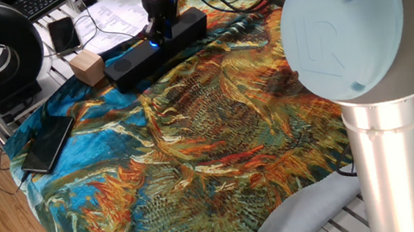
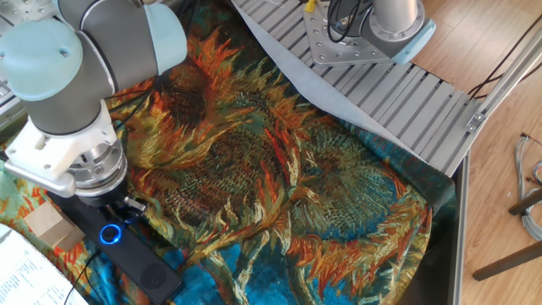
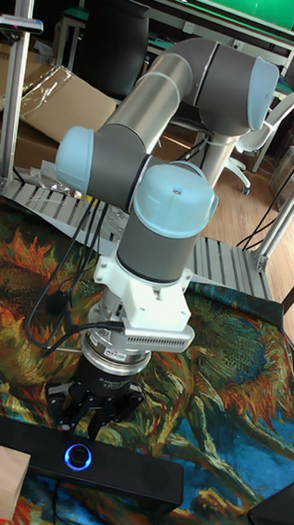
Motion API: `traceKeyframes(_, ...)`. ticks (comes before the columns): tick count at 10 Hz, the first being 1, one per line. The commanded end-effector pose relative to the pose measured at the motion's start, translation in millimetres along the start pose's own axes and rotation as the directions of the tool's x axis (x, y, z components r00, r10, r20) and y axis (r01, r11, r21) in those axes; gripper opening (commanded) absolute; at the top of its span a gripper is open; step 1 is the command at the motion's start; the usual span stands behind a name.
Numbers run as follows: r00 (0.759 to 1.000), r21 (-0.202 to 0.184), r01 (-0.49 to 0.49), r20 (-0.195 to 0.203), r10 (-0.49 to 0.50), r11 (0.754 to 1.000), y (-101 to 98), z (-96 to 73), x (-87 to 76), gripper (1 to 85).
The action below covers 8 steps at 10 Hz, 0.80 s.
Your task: Turn the knob to increase the volume of the speaker
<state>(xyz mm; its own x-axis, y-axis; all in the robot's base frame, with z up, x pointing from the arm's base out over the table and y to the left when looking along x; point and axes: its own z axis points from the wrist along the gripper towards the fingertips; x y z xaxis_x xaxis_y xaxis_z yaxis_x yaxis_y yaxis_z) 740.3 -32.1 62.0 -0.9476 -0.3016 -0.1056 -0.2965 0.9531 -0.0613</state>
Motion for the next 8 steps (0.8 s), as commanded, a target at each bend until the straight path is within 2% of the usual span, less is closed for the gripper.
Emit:
traceKeyframes(1, 1.0, -0.009, -0.022, 0.006, 0.022, 1.0, -0.2, 1.5, -4.1, 35.7)
traceKeyframes(3, 1.0, 0.016, -0.017, 0.005, 0.017, 1.0, -6.9, 1.7, -3.4, 34.7)
traceKeyframes(8, 0.998, -0.012, -0.059, 0.021, 0.06, 0.998, 1.2, -0.8, -7.2, 33.7)
